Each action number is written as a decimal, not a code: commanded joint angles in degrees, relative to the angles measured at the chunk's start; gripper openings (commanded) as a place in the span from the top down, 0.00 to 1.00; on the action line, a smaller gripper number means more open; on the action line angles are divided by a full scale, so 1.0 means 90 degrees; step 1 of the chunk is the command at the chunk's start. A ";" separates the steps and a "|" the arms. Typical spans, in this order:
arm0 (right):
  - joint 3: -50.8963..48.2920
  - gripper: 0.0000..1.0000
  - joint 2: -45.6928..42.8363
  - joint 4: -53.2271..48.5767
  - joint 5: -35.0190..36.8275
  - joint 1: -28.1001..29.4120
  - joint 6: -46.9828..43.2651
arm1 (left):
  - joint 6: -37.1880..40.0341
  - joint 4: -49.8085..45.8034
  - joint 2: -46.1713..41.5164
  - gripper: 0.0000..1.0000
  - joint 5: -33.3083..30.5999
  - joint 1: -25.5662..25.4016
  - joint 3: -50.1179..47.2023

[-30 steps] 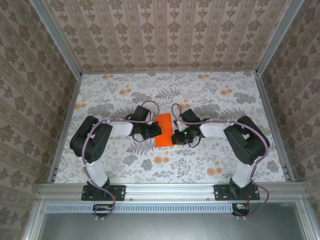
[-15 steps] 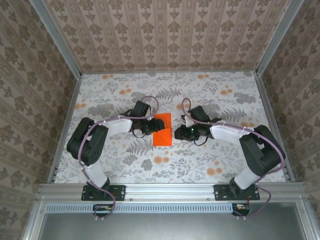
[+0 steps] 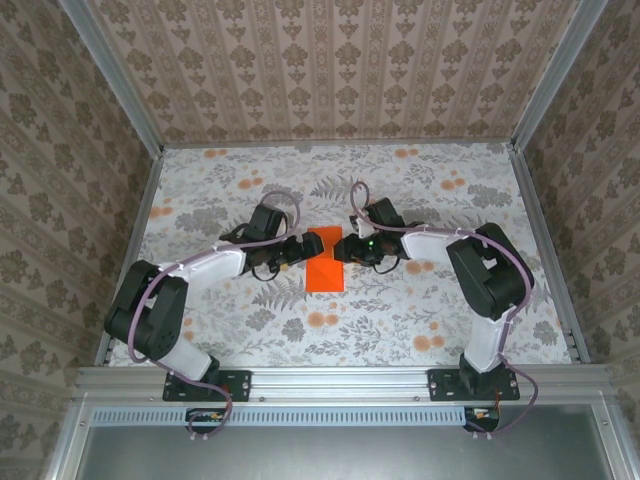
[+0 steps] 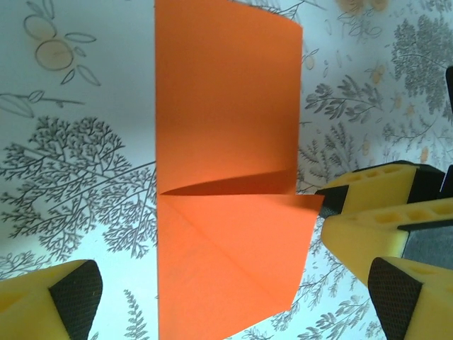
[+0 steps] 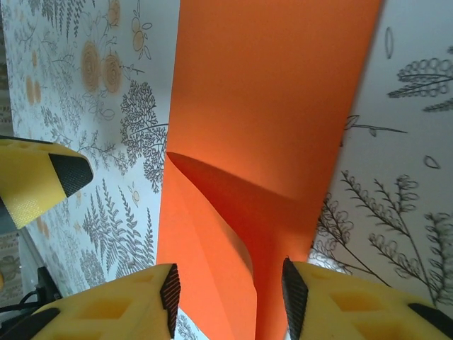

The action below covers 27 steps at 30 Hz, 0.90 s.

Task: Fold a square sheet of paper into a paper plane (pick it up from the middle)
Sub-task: Fold the triangle a second time at the center of the table, then turn over the paper at the center of the table.

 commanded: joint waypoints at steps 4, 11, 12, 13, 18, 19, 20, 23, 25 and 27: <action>0.0326 0.69 0.0469 0.0135 -0.0564 -0.0055 -0.0220 | -0.0193 0.0500 -0.0067 0.00 0.0276 0.0022 -0.0256; 0.0053 0.90 0.0495 0.0755 -0.0688 -0.0294 0.0122 | -0.0432 0.1003 0.0197 0.04 0.0914 0.0012 -0.0315; 0.0032 0.91 0.0488 0.0779 -0.0699 -0.0310 0.0155 | -0.0466 0.1049 0.0259 0.06 0.0967 0.0005 -0.0299; -0.0018 0.92 0.0470 0.0833 -0.0719 -0.0353 0.0206 | -0.0490 0.1095 0.0302 0.08 0.1010 -0.0005 -0.0281; -0.0196 0.92 0.0386 0.1122 -0.0837 -0.0447 0.0458 | -0.0581 0.1203 0.0582 0.18 0.1166 -0.0020 -0.0177; -0.0208 0.92 0.0369 0.1127 -0.0834 -0.0465 0.0466 | -0.0604 0.1259 0.0632 0.20 0.1210 -0.0027 -0.0144; -0.0228 0.93 0.0358 0.1137 -0.0835 -0.0481 0.0463 | -0.0625 0.1319 0.0685 0.23 0.1251 -0.0036 -0.0130; -0.0269 0.93 0.0338 0.1143 -0.0807 -0.0509 0.0493 | -0.0650 0.1395 0.0841 0.31 0.1352 -0.0037 -0.0046; -0.0282 0.93 0.0338 0.1129 -0.0787 -0.0515 0.0489 | -0.0614 0.1399 0.0935 0.37 0.1384 -0.0037 0.0038; -0.0290 0.93 0.0352 0.1120 -0.0786 -0.0525 0.0488 | -0.0560 0.1394 0.1049 0.42 0.1429 -0.0037 0.0129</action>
